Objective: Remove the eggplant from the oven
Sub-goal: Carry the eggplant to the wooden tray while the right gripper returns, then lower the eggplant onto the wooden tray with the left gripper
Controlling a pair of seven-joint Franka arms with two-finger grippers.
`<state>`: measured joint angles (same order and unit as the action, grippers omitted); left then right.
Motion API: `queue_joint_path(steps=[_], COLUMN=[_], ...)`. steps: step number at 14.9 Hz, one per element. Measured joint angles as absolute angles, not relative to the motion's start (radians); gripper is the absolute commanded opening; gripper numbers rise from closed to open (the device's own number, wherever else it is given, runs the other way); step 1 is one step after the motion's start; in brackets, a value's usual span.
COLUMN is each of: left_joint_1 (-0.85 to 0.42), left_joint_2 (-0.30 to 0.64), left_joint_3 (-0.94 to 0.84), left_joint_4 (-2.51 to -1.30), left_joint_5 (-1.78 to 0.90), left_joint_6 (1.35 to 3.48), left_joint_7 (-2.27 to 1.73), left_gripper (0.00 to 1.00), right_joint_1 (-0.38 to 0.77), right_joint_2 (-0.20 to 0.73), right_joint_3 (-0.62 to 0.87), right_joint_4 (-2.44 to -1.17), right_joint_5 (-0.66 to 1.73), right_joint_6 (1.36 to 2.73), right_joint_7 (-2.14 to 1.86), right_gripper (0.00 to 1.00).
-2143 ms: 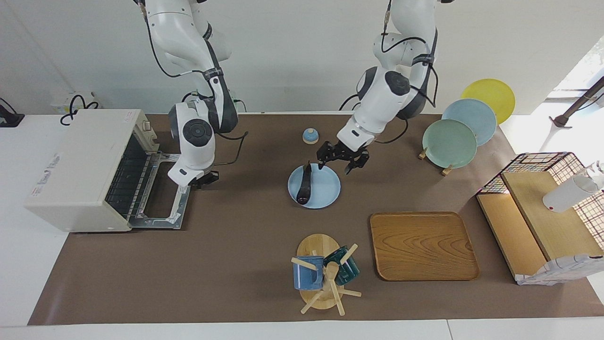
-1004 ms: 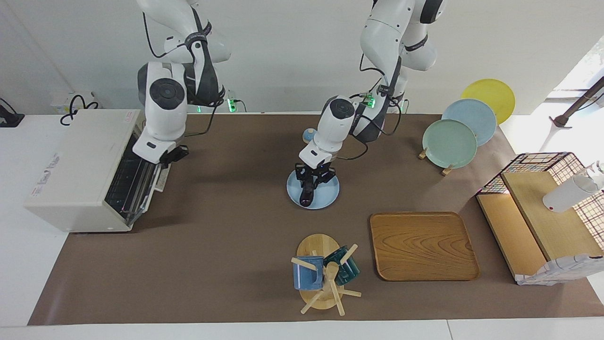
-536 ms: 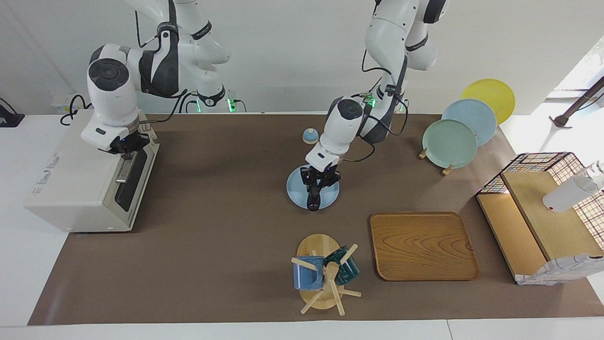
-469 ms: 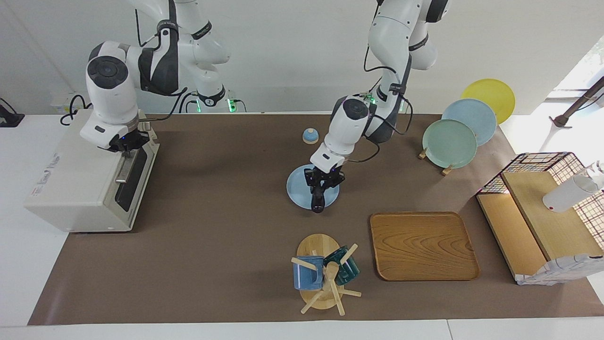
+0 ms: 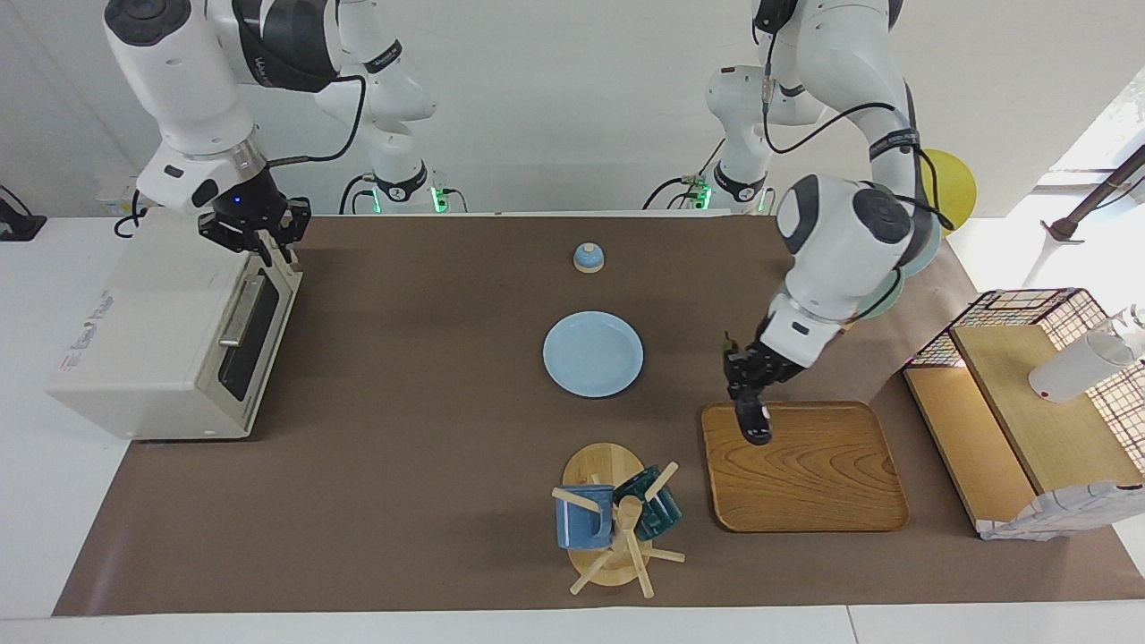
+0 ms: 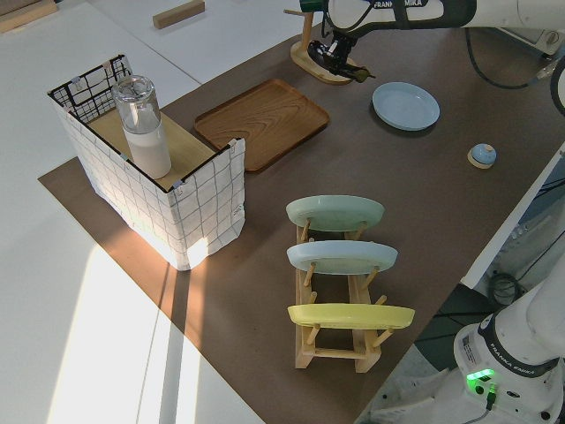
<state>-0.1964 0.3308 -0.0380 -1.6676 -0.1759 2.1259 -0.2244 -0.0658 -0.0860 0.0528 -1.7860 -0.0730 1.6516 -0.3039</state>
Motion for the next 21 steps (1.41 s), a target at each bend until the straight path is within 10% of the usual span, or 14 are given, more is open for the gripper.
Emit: queue_joint_path(steps=[13, 14, 15, 21], left_joint_1=[-0.100, -0.100, -0.100, -0.093], left_joint_2=[0.568, 0.568, 0.568, 0.566], left_joint_3=[-0.045, -0.045, -0.045, -0.045], left_joint_4=[-1.550, -1.550, -1.550, -1.548], left_joint_5=[-0.074, -0.072, -0.070, -0.070], left_joint_6=[2.226, 2.226, 2.228, 2.231], left_joint_7=[-0.151, -0.146, -0.133, -0.084], left_gripper=[0.00, 0.84, 1.00, 1.00], right_joint_1=[0.029, 0.048, 0.056, 0.058], right_joint_2=[-0.034, -0.033, -0.033, -0.045], right_joint_3=[-0.009, -0.031, -0.048, -0.078], right_joint_4=[-1.770, -1.767, -1.764, -1.756], right_joint_5=[-0.058, -0.058, -0.058, -0.058], right_joint_6=[1.642, 1.631, 1.622, 1.611], right_joint_7=[-0.205, -0.193, -0.189, -0.189], right_gripper=[1.00, 1.00, 1.00, 1.00])
